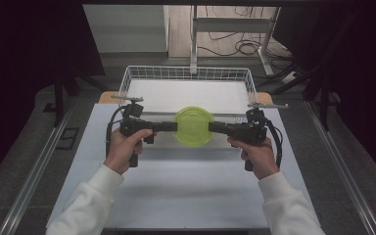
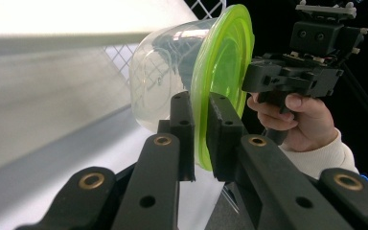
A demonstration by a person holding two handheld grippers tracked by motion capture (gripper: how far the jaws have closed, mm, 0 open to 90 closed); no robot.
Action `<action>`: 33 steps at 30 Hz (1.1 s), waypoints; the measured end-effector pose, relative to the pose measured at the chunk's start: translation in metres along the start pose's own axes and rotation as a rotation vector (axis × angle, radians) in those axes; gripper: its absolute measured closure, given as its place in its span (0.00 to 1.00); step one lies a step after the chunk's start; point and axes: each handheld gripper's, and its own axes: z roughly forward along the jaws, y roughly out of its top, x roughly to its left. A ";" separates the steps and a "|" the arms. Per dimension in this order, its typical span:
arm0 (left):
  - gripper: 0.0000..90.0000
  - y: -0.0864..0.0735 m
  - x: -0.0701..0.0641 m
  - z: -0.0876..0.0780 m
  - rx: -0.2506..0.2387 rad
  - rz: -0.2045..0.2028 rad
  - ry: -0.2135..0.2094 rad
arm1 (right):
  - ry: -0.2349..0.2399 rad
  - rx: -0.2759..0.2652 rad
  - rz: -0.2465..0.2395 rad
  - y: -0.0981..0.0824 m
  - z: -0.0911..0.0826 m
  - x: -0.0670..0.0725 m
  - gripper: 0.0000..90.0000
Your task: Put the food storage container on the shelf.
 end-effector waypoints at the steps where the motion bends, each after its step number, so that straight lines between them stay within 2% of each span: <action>1: 0.92 0.006 0.002 -0.001 -0.004 -0.002 -0.008 | 0.005 -0.003 -0.001 0.006 0.001 -0.001 0.89; 12: 0.92 0.034 0.003 -0.004 -0.005 0.008 0.000 | 0.005 -0.017 -0.006 0.032 0.005 -0.005 0.89; 25: 0.92 0.061 0.013 -0.002 -0.008 -0.020 -0.015 | -0.009 -0.017 0.015 0.058 0.011 -0.012 0.89; 28: 0.92 0.070 0.019 0.000 -0.010 -0.039 -0.026 | -0.006 -0.024 0.028 0.066 0.014 -0.017 0.89; 33: 0.92 0.078 0.023 0.002 -0.002 -0.042 -0.025 | -0.007 -0.027 0.042 0.071 0.016 -0.022 0.89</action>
